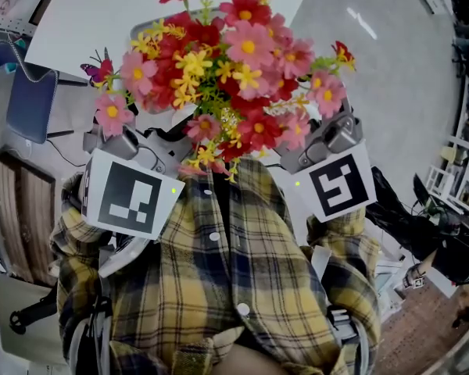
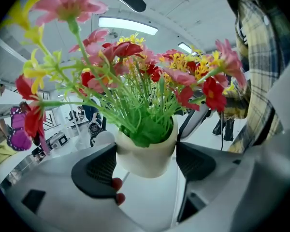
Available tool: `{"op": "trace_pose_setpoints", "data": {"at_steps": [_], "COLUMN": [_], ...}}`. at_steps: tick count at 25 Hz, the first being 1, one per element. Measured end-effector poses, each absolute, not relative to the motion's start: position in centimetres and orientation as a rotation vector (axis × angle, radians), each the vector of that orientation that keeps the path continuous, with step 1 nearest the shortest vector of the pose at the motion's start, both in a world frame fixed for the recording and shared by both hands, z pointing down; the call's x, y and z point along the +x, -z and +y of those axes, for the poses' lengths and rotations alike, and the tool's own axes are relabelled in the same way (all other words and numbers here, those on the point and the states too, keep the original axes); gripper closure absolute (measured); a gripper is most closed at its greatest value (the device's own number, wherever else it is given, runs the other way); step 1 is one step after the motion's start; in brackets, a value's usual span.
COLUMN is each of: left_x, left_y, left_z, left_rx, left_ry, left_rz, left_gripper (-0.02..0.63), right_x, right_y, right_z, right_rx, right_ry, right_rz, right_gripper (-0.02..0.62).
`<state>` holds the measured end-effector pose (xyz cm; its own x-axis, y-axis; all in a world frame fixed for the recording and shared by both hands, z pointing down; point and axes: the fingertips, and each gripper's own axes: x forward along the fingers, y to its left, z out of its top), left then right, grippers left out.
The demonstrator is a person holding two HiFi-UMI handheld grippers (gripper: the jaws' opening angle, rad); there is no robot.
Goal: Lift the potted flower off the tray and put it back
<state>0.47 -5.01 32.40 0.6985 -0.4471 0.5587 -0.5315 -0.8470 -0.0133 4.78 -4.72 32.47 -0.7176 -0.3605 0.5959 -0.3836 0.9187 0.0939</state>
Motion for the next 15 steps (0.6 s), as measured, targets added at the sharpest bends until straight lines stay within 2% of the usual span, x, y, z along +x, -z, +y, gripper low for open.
{"op": "trace_pose_setpoints", "data": {"at_steps": [15], "left_x": [0.51], "left_y": [-32.39], "left_z": [-5.0], "left_rx": [2.761], "left_ry": [-0.829], "left_rz": [-0.81], "left_gripper": [0.235], "right_x": [4.6], "right_y": [-32.41], "right_z": [-4.67], "right_rx": [0.544], "right_ry": [-0.063], "right_rz": [-2.455], "right_gripper": [0.247]}}
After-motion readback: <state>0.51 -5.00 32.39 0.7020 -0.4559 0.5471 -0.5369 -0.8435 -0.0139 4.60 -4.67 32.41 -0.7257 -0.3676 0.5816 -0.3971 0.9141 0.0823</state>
